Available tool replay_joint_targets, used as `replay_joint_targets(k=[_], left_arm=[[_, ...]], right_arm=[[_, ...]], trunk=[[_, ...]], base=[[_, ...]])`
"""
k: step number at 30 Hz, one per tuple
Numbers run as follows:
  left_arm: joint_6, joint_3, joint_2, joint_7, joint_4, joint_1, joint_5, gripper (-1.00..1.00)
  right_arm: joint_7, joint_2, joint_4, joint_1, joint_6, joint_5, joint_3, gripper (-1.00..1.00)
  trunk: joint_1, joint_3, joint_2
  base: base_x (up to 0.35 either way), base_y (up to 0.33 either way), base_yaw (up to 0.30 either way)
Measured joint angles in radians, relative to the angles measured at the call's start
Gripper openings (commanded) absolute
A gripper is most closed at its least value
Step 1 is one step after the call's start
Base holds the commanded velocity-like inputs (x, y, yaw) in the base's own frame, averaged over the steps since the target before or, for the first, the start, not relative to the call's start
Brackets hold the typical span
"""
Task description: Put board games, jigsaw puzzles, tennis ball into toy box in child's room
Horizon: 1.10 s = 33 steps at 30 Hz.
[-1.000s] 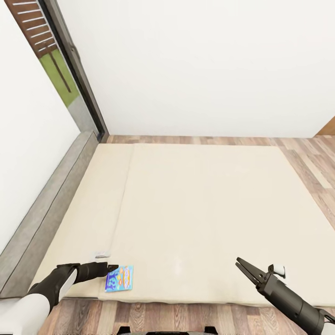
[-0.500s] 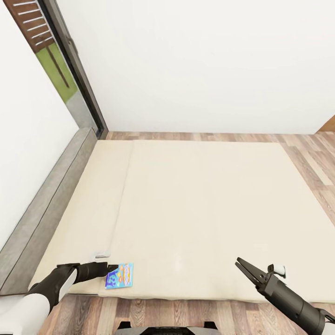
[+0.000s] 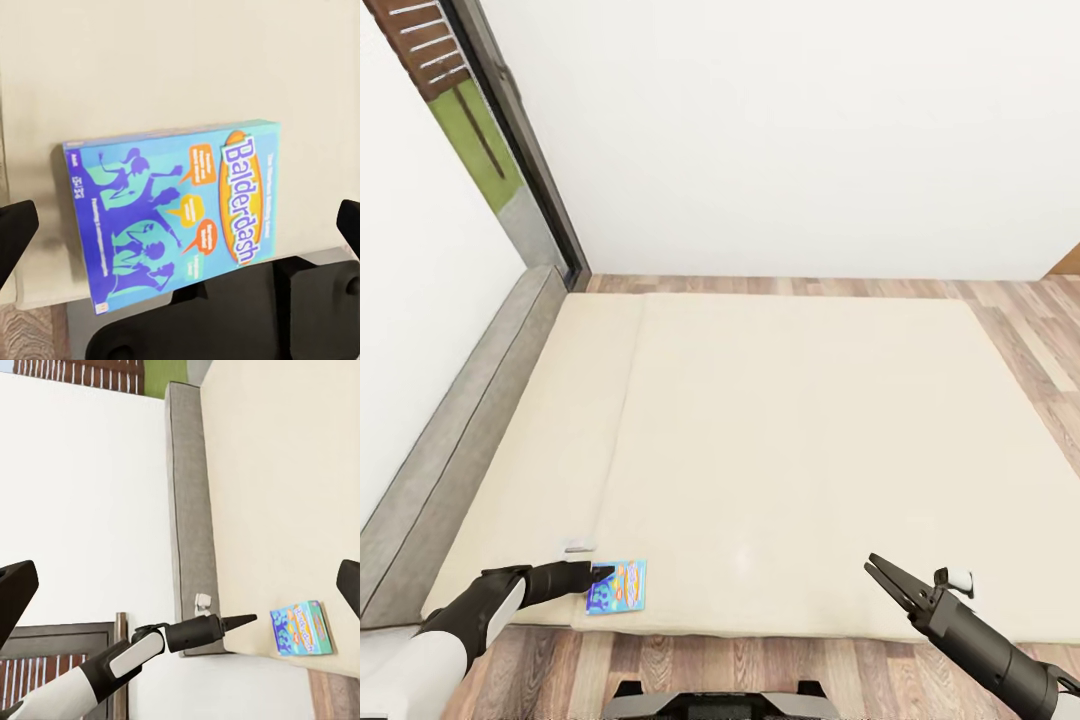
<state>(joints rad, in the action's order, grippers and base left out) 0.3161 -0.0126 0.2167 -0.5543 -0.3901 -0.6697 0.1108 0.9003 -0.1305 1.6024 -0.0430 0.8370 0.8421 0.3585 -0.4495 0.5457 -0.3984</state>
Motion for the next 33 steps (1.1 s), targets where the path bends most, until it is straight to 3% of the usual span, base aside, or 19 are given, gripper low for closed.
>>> replay_joint_targets(k=[33], left_arm=[[-0.030,0.000,-0.001,0.000,0.000,0.001,0.000,1.00]], right_arm=[[0.022,-0.007,0.000,-0.003,-0.002,0.000,0.000,1.00]], trunk=[[0.000,0.053,0.000]], base=[[0.000,0.000,0.000]])
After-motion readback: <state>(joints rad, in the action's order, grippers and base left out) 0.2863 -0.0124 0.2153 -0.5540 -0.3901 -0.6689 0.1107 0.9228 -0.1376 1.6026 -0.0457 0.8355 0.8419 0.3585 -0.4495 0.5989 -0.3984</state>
